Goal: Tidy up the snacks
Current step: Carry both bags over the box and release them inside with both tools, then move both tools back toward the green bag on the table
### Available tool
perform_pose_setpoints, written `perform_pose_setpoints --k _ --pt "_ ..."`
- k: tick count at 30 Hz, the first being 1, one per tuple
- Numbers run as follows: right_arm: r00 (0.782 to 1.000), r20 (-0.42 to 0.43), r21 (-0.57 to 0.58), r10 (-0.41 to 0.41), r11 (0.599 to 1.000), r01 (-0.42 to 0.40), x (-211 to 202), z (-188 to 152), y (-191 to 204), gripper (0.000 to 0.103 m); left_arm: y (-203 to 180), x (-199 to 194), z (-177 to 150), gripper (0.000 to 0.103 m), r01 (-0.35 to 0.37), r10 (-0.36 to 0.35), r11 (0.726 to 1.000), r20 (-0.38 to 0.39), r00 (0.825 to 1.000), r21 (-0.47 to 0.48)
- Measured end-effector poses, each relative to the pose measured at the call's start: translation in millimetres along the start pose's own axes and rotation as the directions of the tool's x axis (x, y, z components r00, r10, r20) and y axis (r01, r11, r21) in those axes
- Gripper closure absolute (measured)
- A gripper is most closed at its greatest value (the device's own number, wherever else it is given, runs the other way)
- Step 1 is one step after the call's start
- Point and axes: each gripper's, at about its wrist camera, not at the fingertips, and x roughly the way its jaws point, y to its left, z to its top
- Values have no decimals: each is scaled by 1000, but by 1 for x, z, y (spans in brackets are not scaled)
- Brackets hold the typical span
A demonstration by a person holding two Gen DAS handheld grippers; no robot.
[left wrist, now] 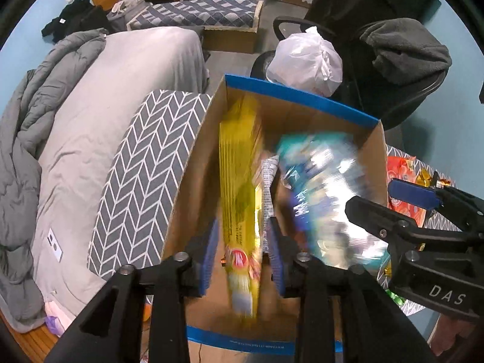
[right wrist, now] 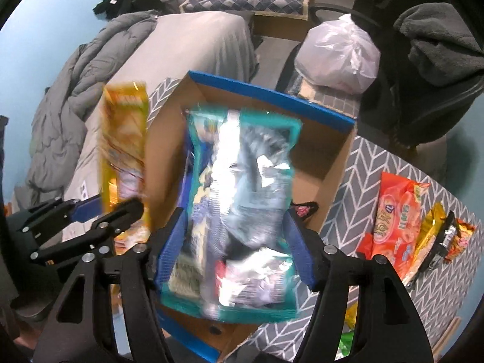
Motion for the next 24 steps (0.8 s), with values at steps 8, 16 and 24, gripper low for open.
perform_pose_setpoints --k 8,16,24 --pt "999 17 60 -29 998 28 -7 0 -11 24 5 -3 3 47 -10 10 1000 -6 1000 -17" --pt "997 43 76 -67 995 64 -27 -5 -23 24 -1 -17 3 47 -5 5 1000 5 1000 -9" --pt "992 63 78 -108 992 103 -44 -11 -36 24 -15 -36 4 38 18 -19 1000 25 1000 13"
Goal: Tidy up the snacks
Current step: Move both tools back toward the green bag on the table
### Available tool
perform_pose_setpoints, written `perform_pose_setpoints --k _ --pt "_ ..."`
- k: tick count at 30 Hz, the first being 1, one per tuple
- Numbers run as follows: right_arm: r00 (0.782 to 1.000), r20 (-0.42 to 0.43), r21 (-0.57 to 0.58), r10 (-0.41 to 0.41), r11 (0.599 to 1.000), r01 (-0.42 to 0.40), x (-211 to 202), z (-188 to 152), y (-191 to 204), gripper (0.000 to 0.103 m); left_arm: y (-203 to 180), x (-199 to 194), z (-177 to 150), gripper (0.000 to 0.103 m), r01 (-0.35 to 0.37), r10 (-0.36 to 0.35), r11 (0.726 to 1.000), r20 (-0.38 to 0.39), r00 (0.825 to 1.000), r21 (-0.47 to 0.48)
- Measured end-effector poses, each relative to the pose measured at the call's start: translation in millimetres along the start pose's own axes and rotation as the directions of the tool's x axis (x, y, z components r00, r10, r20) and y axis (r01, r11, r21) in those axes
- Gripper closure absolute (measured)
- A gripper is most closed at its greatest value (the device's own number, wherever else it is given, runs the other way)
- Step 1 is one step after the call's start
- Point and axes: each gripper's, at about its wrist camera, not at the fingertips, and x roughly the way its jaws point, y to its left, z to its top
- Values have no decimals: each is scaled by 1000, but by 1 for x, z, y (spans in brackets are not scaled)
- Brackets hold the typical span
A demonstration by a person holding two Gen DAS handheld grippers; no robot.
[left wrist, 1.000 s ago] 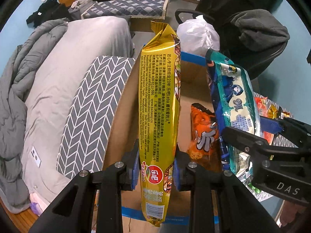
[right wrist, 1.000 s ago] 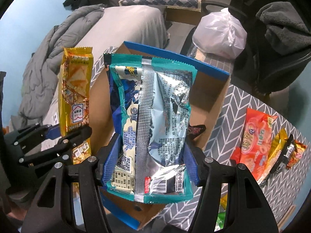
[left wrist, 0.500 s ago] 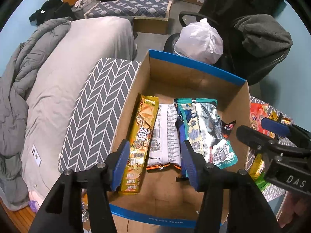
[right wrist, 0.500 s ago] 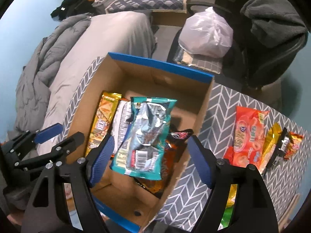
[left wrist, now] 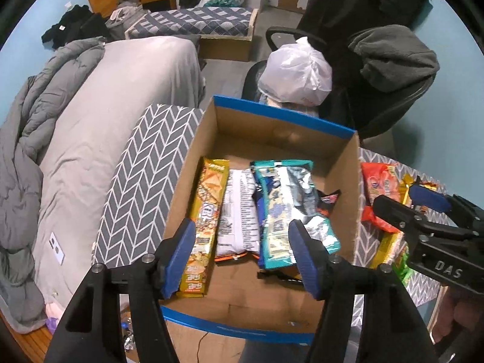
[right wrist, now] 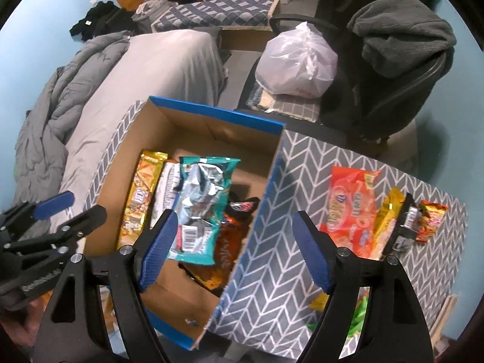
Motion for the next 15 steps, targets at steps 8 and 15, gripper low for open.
perform_pose_setpoints --k 8,15 --pt "999 15 28 -35 999 35 -18 -10 -23 24 -22 -11 0 36 33 -33 999 0 999 40" --pt "998 10 81 -60 995 59 -34 -24 -53 22 -54 -8 -2 36 60 -58 993 -18 998 106"
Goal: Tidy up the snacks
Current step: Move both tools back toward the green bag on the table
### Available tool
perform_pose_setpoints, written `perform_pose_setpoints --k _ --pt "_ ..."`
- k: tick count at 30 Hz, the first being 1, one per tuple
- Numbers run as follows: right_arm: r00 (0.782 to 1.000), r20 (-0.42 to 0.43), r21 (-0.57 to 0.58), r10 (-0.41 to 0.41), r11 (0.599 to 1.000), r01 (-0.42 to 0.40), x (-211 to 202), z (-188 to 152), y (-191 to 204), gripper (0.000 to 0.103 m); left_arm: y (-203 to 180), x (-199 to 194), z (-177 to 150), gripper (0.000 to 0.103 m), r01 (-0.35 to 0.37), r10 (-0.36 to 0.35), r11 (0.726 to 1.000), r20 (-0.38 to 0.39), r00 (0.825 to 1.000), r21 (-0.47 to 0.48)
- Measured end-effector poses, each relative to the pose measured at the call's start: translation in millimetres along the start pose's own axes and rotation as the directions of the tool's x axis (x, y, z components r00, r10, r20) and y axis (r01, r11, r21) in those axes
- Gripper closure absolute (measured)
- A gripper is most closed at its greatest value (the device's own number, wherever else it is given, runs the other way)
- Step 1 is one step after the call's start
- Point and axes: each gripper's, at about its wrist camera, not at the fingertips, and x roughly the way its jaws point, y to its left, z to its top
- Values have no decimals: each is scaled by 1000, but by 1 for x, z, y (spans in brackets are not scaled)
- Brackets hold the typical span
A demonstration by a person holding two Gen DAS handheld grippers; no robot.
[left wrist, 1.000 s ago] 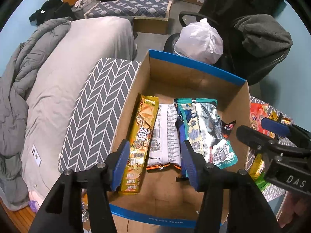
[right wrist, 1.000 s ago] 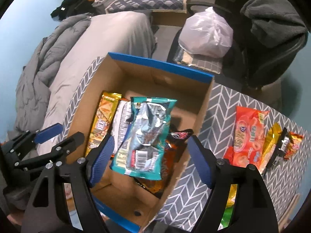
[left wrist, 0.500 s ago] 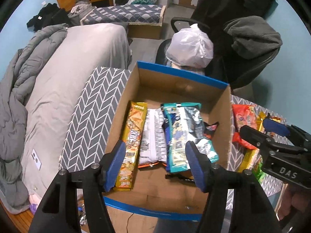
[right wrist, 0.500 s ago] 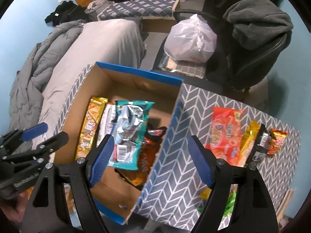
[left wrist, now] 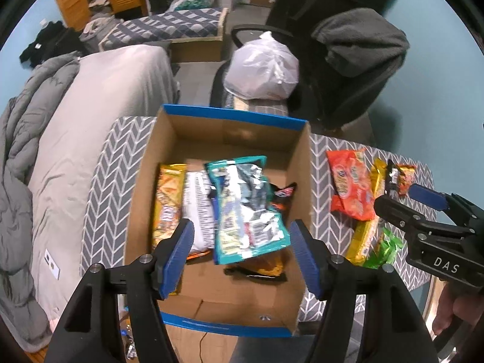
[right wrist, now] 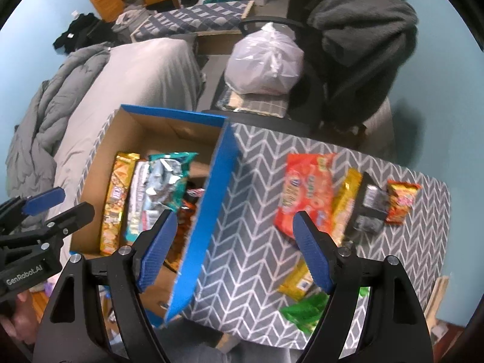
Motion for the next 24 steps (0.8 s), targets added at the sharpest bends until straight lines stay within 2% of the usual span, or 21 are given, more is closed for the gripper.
perform_pose_setpoints --k 11,16,24 --pt "997 -52 142 -63 987 70 -8 -40 -71 21 -60 10 0 36 41 -38 991 -26 999 129" --pt "994 -76 220 -83 971 98 -11 -62 -107 21 -90 18 -2 32 57 -49 979 -48 998 195" --pt "989 -119 332 -87 935 122 -1 -100 -154 21 -133 38 -11 32 70 -46 958 -92 995 279"
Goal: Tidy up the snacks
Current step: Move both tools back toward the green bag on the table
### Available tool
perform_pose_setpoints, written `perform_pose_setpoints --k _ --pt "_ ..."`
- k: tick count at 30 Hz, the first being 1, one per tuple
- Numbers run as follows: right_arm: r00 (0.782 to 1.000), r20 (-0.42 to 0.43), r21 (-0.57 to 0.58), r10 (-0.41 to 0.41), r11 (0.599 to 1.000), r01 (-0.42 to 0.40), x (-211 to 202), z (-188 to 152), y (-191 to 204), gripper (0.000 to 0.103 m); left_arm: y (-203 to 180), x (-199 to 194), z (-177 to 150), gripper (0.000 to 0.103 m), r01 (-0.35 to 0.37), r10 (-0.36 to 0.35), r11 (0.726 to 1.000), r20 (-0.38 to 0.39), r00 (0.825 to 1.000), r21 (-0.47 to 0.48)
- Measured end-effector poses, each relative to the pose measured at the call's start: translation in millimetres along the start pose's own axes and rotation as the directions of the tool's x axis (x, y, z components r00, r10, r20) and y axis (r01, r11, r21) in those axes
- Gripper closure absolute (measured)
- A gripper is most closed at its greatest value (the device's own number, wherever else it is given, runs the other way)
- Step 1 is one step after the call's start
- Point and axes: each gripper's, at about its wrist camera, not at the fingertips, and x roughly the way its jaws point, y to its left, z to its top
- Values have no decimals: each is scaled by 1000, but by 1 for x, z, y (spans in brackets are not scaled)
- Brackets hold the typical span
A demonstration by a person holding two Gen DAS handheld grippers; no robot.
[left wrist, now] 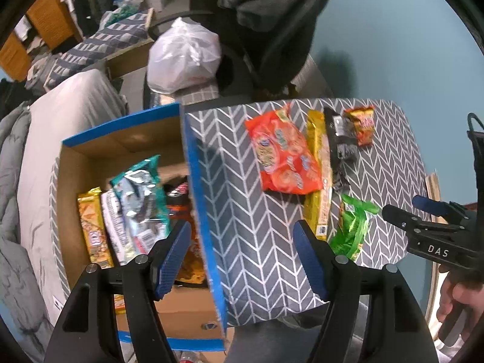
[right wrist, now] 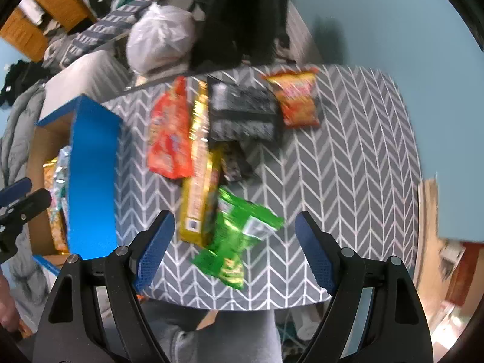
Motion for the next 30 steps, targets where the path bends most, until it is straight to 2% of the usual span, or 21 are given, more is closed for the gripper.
perform_pose_setpoints --k 6,12,16,27,29,30 --pt "996 -74 105 43 994 -35 26 -18 -27 21 -22 23 -3 32 -3 4 999 -50 999 34" --pt "989 -118 144 85 987 -68 45 -29 -28 21 -32 47 -8 32 -13 17 999 -108 994 39" --pt "985 -141 135 97 988 -77 58 -32 -20 21 -33 56 -11 32 -23 27 999 -126 992 38" --pt "980 -192 63 43 998 -32 92 -27 -10 21 -41 77 -7 32 -36 42 998 -149 988 43" --pt "980 -194 55 50 998 -40 97 -25 -9 23 -41 80 -4 32 -33 38 999 -152 988 36" --pt "979 -195 47 53 998 -44 100 -25 -7 29 -40 80 -3 32 -30 34 999 -153 988 31"
